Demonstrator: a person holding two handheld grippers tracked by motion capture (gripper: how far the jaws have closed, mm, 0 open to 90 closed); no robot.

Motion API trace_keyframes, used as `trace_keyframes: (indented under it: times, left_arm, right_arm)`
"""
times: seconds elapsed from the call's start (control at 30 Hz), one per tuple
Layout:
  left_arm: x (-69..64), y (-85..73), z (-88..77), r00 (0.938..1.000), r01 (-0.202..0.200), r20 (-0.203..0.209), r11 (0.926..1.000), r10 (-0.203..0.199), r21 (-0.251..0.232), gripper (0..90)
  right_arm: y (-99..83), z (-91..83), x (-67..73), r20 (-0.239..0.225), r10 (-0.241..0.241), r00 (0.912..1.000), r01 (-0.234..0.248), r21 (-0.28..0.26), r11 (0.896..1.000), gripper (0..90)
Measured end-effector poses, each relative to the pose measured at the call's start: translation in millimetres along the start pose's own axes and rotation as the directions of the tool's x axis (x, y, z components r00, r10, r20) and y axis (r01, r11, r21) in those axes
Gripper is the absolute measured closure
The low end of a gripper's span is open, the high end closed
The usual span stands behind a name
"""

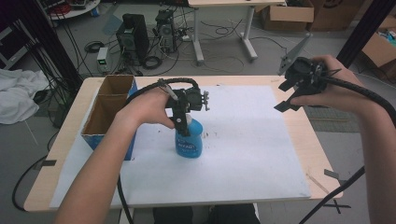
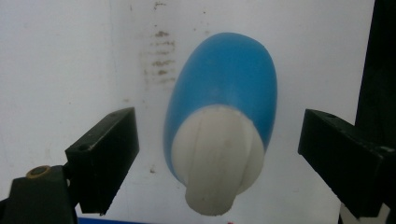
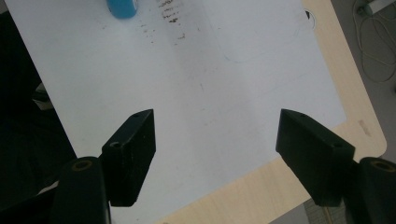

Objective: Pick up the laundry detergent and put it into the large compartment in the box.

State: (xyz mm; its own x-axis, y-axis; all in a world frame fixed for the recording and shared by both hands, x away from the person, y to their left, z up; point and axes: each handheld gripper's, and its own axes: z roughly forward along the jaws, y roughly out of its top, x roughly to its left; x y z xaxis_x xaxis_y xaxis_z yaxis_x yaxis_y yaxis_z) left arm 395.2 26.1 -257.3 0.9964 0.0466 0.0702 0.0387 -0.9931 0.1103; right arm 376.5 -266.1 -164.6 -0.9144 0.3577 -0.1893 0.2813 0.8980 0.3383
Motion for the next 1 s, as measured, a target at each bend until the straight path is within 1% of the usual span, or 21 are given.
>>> trace_keyframes:
  times: [0.37, 0.47, 0.67, 0.87, 1.0]
  left_arm:
    - [1.4, -2.8, 10.3, 1.0000, 0.006, 0.004, 0.9999, -0.006, -0.012, 13.1]
    - [1.4, -2.9, 14.8, 1.0000, 0.002, 0.007, 0.9999, -0.002, -0.015, 13.4]
    - [1.2, -2.3, 21.5, 0.9999, 0.000, 0.014, 0.9999, 0.001, -0.011, 13.4]
    - [1.5, -3.4, 24.2, 0.9998, 0.000, 0.021, 0.9999, 0.000, -0.012, 14.4]
    - [2.2, -5.2, 26.8, 0.9998, 0.002, 0.017, 1.0000, -0.002, -0.008, 14.4]
  right_arm:
    - [0.6, 3.6, 0.0, -0.005, -0.003, 1.0000, 0.003, 0.005, 1.000, 28.4]
    - [0.7, 4.6, -0.2, -0.006, -0.002, 1.0000, 0.002, 0.006, 1.000, 28.4]
    - [1.6, 6.3, -0.1, -0.008, -0.004, 1.0000, 0.004, 0.007, 1.000, 28.4]
    - [1.3, 6.8, -0.6, -0.009, -0.002, 1.0000, 0.002, 0.008, 1.000, 28.4]
    - [1.3, 6.9, -0.2, -0.010, -0.003, 0.9999, 0.003, 0.008, 1.000, 28.4]
